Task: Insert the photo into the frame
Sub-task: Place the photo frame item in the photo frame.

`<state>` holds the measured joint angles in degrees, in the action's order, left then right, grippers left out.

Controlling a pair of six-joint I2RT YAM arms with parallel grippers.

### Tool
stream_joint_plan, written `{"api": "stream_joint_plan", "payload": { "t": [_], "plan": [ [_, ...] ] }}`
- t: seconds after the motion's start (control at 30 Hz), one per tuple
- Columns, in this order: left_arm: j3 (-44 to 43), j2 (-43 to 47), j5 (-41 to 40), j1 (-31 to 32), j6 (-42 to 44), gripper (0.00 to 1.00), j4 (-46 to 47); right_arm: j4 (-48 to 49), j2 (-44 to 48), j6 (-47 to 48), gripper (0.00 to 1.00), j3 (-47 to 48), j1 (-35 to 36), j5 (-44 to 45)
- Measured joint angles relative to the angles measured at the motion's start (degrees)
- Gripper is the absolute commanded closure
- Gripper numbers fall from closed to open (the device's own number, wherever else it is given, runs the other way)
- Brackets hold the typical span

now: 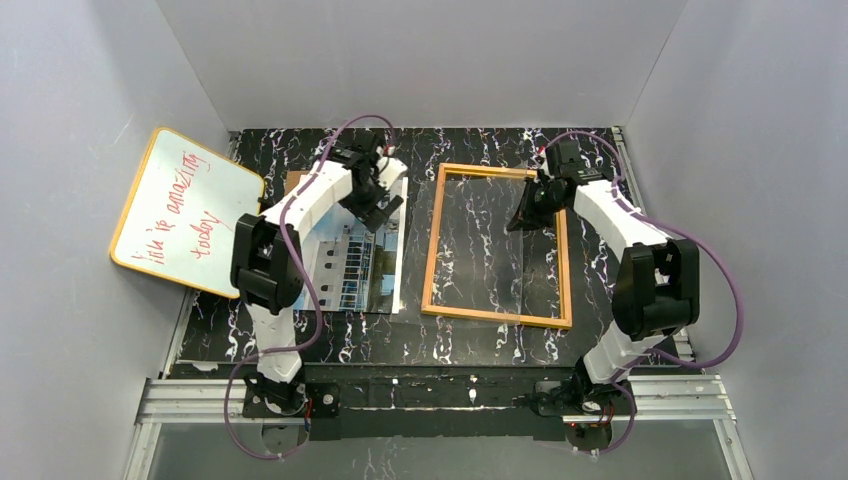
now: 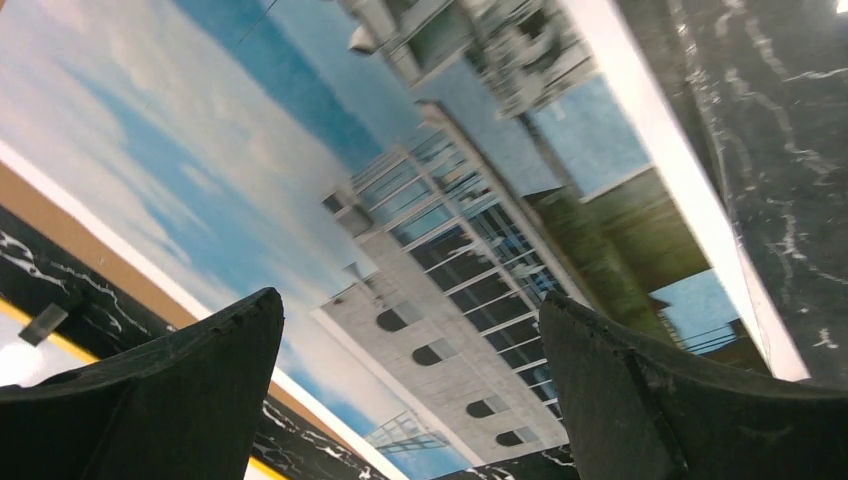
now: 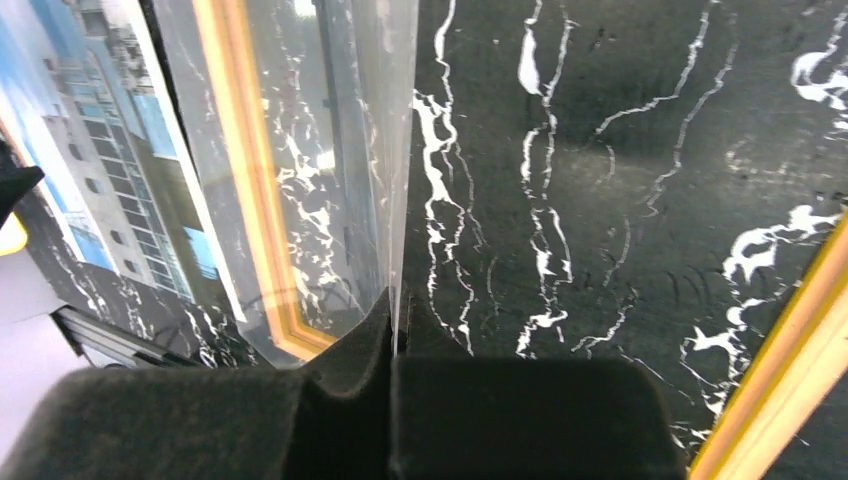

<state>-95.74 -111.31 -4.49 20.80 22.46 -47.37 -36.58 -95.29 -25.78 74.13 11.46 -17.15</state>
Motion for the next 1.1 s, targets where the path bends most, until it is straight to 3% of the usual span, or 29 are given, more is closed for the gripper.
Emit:
{"api": "stream_joint_plan", "payload": {
  "t": [0.2,0.5,0.73,1.1],
  "plan": [
    [0.0,-2.0,-0.8,4.9,-0.9,0.02,1.1,-1.6,0.0,2.6,0.95,0.0,-2.7,2.3],
    [0.5,-6.7,-3.1,9.8,-1.7,0.02,3.8,1.2,0.0,3.5,0.72,-3.6,-6.6,0.9],
    [0.8,-9.7,-4.8,12.4,-1.9,0.02,6.3,3.6,-0.1,3.4,0.47,-5.0,-8.6,-2.0],
    [2.6,-9.8,-6.5,14.1,-1.9,0.02,8.7,8.5,0.1,-1.7,0.28,-20.0,-13.5,-7.8]
  ]
}}
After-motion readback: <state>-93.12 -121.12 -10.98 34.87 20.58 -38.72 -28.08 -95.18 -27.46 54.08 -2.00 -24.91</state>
